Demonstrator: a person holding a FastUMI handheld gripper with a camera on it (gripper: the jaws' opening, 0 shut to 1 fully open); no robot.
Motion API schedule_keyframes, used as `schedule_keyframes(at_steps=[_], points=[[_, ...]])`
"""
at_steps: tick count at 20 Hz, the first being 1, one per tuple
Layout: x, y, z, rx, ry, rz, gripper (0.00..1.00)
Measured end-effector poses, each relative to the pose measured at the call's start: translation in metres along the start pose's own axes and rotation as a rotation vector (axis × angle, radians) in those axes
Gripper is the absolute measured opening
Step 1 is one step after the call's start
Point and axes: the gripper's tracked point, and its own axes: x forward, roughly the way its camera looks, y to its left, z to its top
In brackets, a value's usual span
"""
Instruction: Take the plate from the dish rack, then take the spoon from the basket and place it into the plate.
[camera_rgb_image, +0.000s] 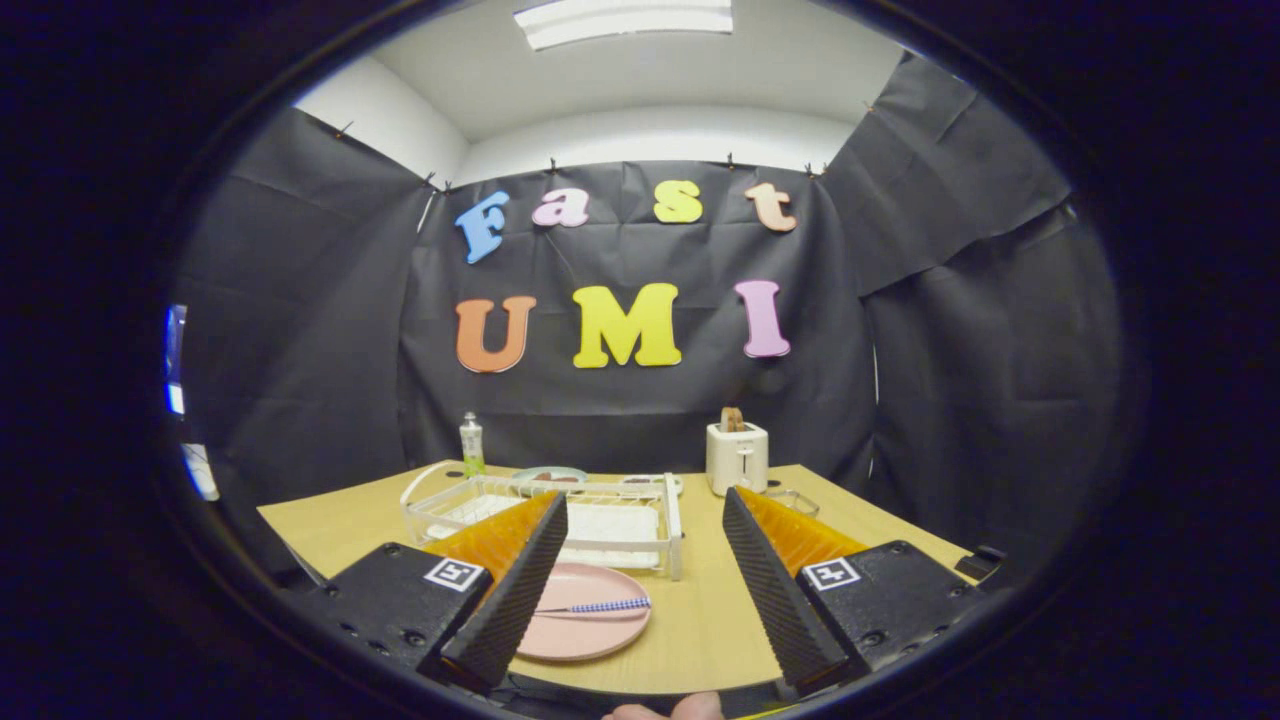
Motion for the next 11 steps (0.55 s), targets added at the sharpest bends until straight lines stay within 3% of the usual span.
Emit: schedule_keyframes(at_steps=[11], points=[[-0.0032, 0.0024, -0.0065, 0.033, 0.008, 0.012, 1.00]])
